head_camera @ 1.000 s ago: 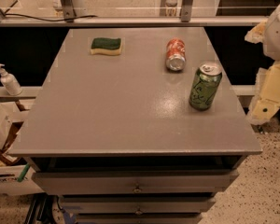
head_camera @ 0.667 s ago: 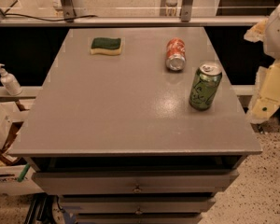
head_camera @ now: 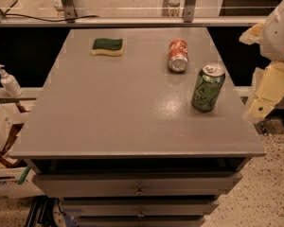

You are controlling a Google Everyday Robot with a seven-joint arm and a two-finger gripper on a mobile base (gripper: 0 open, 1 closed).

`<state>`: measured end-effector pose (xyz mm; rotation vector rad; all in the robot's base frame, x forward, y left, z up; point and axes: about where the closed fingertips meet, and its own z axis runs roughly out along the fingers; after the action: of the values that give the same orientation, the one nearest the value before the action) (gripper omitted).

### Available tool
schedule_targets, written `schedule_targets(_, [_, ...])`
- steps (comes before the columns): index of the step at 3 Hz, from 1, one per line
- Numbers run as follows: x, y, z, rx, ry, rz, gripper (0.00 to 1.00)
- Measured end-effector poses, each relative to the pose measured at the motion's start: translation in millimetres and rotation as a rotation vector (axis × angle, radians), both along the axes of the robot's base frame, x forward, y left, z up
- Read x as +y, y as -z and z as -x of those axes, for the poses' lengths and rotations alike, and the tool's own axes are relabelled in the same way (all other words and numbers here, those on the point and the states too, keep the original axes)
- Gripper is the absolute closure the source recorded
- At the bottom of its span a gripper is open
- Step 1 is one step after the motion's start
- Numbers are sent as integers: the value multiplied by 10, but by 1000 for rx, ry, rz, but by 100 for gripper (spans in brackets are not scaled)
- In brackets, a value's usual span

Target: Knock green can over

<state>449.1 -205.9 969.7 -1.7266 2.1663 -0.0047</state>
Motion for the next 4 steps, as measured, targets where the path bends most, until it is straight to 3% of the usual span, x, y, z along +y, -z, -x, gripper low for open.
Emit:
schedule_targets(3, [95, 446, -391, -63, -43, -290, 0])
schedule_targets(4, [93, 646, -560, -72, -20, -389, 0])
